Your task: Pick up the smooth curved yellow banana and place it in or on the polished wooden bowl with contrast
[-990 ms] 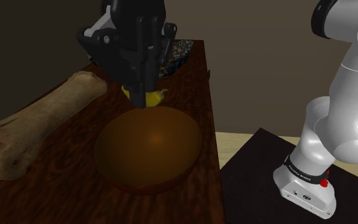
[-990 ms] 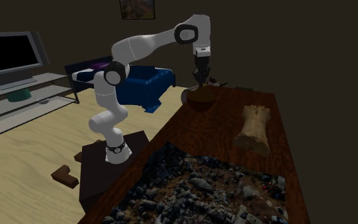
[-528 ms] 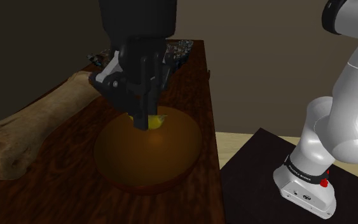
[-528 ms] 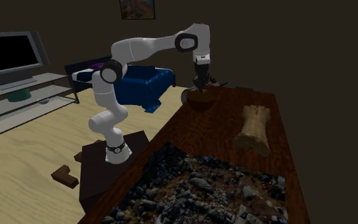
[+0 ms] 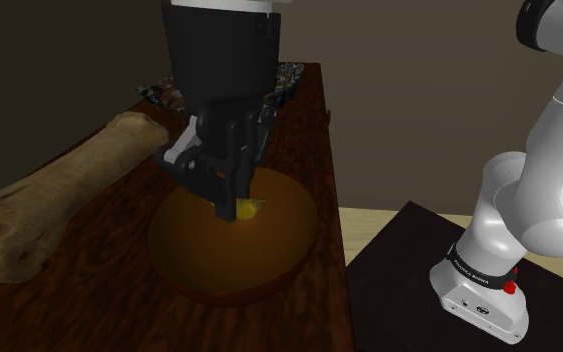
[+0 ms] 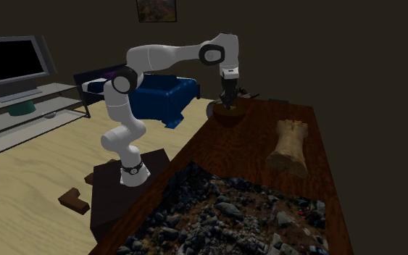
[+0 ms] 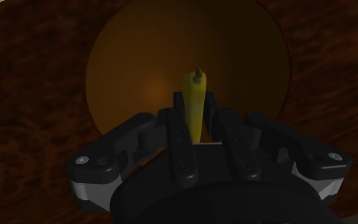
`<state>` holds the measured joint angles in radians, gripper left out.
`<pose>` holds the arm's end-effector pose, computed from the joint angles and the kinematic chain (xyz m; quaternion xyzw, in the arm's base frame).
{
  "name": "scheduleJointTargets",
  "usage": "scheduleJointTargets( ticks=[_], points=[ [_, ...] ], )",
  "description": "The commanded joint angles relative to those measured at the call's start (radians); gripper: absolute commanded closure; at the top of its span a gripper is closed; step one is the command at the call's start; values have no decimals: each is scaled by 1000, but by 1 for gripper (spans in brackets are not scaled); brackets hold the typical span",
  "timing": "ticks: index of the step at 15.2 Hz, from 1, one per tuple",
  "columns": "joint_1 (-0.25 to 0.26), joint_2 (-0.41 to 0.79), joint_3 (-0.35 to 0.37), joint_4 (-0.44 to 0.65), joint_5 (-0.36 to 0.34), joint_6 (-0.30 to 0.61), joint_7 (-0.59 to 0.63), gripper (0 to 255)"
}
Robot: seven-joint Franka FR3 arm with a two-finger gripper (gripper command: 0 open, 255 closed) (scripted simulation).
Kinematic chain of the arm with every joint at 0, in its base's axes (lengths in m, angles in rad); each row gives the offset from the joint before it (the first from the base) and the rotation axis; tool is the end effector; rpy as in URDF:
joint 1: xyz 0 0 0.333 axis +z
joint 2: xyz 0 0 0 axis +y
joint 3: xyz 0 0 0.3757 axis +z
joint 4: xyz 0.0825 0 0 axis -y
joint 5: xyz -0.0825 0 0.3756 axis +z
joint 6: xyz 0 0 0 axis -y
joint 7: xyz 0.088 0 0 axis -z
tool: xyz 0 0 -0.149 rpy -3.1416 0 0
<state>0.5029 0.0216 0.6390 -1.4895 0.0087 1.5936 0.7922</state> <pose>0.2354 0.5072 0.6727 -0.9838 -0.1735 -0.0157 0.0418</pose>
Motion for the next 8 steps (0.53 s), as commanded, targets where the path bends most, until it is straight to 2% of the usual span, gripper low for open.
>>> scheduleJointTargets(
  ticks=[1,3,4,8],
  points=[
    [0,-1,0,-1,0,1,0,255],
    [0,0,0,-1,0,1,0,255],
    [0,0,0,-1,0,1,0,0],
    [0,0,0,-1,0,1,0,0]
  ],
)
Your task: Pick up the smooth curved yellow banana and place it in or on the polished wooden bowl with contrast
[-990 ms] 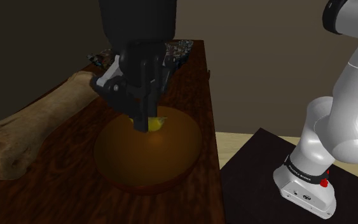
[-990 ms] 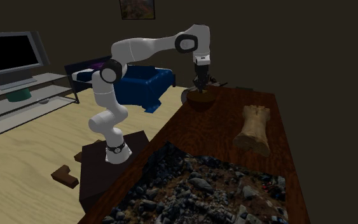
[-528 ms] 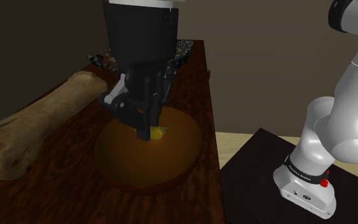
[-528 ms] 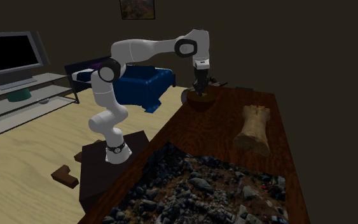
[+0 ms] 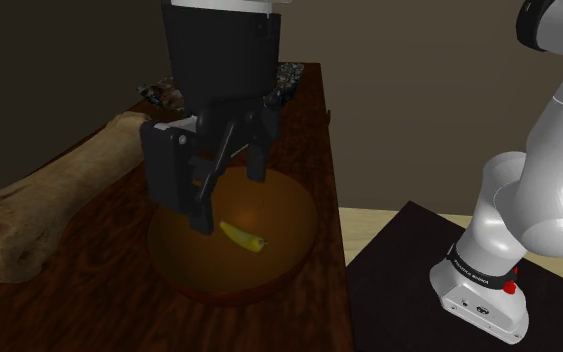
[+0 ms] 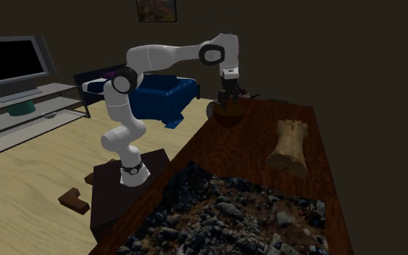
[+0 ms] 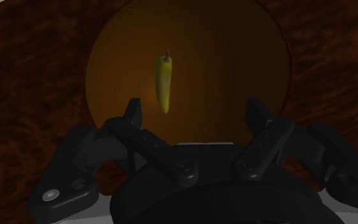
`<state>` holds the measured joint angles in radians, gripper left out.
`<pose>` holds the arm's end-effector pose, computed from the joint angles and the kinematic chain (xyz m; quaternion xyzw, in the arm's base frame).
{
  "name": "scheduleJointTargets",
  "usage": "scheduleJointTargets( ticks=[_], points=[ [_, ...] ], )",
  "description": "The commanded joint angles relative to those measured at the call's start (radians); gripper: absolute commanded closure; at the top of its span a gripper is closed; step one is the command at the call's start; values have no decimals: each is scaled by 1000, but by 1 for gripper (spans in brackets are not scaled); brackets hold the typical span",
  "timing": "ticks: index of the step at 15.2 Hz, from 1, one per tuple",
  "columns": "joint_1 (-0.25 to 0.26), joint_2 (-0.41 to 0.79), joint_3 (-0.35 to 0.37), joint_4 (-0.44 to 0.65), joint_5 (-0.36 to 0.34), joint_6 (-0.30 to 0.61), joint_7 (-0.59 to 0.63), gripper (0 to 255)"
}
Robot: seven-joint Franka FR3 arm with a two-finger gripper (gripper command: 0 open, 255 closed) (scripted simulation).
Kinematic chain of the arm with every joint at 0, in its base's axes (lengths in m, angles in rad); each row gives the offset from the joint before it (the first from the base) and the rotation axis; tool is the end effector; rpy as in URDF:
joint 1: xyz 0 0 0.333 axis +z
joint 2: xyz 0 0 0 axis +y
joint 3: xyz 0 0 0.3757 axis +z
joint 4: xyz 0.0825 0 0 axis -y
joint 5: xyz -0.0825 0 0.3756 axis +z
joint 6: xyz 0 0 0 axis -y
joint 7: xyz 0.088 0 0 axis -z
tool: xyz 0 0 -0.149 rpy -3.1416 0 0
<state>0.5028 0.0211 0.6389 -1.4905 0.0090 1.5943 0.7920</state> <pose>0.2353 0.5071 0.6726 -0.9838 -0.1736 -0.0158 0.0419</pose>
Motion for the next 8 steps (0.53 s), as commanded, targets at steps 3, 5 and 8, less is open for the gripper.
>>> scheduleJointTargets(
  ticks=[3,5,8],
  points=[
    [8,27,6,97,-17,-75,11,0],
    [20,61,14,197,-40,-148,25,0],
    [20,61,13,197,-40,-148,25,0]
  ],
)
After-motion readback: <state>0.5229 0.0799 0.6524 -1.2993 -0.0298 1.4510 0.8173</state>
